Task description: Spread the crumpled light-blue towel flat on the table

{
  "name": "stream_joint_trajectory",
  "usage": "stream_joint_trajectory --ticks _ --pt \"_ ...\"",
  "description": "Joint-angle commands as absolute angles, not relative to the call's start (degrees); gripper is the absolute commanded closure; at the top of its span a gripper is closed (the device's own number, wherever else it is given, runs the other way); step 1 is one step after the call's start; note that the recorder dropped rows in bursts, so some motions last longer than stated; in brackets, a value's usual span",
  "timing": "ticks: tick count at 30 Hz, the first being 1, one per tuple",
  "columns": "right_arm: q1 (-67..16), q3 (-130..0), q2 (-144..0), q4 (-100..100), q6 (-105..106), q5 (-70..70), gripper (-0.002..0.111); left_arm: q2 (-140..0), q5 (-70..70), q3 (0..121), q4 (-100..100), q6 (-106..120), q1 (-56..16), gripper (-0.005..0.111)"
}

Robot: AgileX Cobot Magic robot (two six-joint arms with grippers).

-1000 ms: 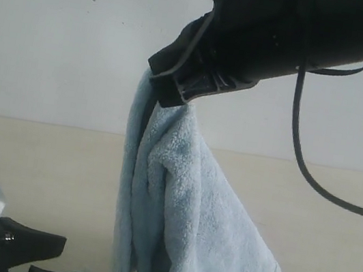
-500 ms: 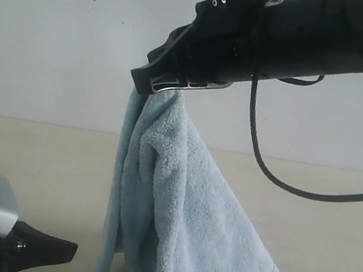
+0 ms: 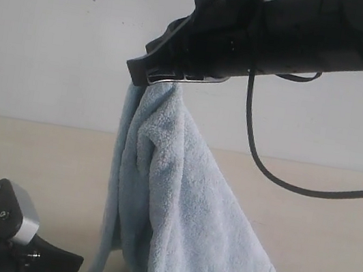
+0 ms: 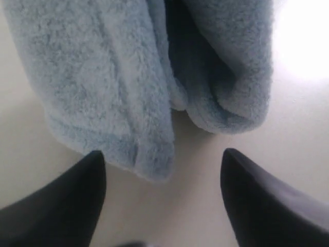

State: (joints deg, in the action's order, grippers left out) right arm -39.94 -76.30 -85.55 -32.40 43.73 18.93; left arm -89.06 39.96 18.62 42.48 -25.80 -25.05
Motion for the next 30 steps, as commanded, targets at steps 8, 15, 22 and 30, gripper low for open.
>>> stream_joint_trajectory --ticks 8,15,22,30 --pt "-39.9 -76.7 -85.3 -32.8 44.2 17.0 0.105 -95.0 40.2 25.2 42.8 -25.7 -25.3 0.046" --pt "-39.9 -76.7 -85.2 -32.8 44.2 18.1 0.105 -96.9 33.8 28.1 37.4 -25.7 -25.3 0.094" --pt "-39.9 -76.7 -84.4 -32.3 44.2 25.3 0.105 -93.9 27.3 28.3 31.9 -25.7 -25.2 0.103" --pt "-38.1 -76.7 -78.8 -16.0 33.0 32.0 0.105 -77.9 16.2 28.4 19.4 -10.3 -25.2 0.103"
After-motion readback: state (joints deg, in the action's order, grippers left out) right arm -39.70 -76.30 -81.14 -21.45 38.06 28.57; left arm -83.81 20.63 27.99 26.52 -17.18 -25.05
